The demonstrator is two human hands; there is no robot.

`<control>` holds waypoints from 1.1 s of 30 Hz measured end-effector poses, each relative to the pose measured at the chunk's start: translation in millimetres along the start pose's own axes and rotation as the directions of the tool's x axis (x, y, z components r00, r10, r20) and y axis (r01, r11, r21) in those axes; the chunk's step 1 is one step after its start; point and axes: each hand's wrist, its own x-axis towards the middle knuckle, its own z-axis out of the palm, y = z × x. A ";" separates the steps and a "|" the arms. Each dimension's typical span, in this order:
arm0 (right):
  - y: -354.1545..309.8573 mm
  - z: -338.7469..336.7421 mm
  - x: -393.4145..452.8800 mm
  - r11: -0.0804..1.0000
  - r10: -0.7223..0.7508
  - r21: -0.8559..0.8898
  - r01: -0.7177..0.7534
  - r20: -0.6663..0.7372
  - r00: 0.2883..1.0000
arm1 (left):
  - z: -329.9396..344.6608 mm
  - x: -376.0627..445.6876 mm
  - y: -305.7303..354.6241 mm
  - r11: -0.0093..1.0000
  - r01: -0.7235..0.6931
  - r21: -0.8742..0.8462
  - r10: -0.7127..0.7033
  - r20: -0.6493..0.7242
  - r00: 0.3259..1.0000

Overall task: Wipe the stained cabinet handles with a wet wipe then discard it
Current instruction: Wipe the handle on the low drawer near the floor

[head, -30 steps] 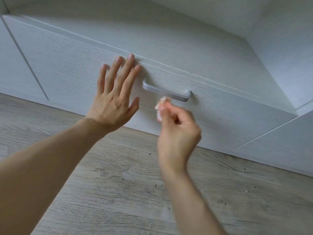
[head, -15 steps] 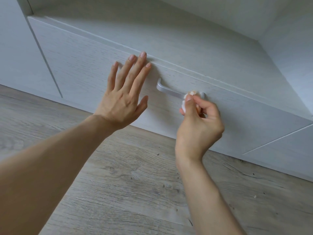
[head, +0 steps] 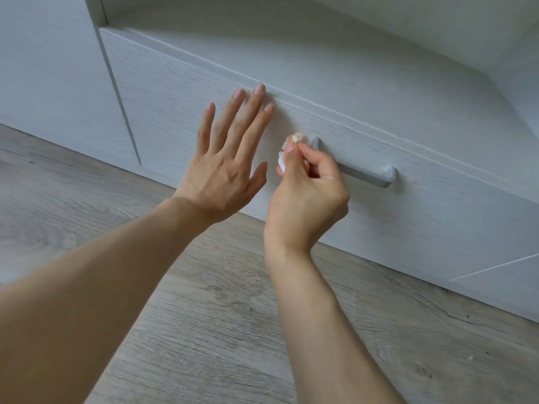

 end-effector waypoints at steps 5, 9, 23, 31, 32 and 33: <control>-11.9 18.2 -7.7 0.994 -0.006 0.112 0.003 0.031 0.999 | -19.9 -2.8 -16.9 0.998 0.047 0.030 -0.049 0.069 0.996; -38.3 21.9 9.1 0.999 -0.034 0.040 0.030 0.112 0.993 | -54.9 2.5 -25.5 0.988 0.091 0.126 -0.113 0.186 0.976; -276.5 2.1 46.3 0.839 0.339 -0.541 0.064 0.610 0.716 | -298.9 130.0 41.5 0.928 0.181 0.325 -0.358 0.649 0.671; -504.4 60.9 92.9 0.720 0.356 -0.568 0.400 0.796 0.489 | -466.3 283.3 54.9 0.888 0.273 0.369 -0.452 0.602 0.658; -526.7 71.5 93.6 0.703 0.362 -0.563 0.434 0.809 0.464 | -483.6 298.2 50.8 0.883 0.282 0.376 -0.462 0.586 0.665; -545.9 82.0 92.2 0.691 0.363 -0.557 0.460 0.818 0.445 | -499.3 311.1 45.1 0.881 0.282 0.379 -0.462 0.564 0.684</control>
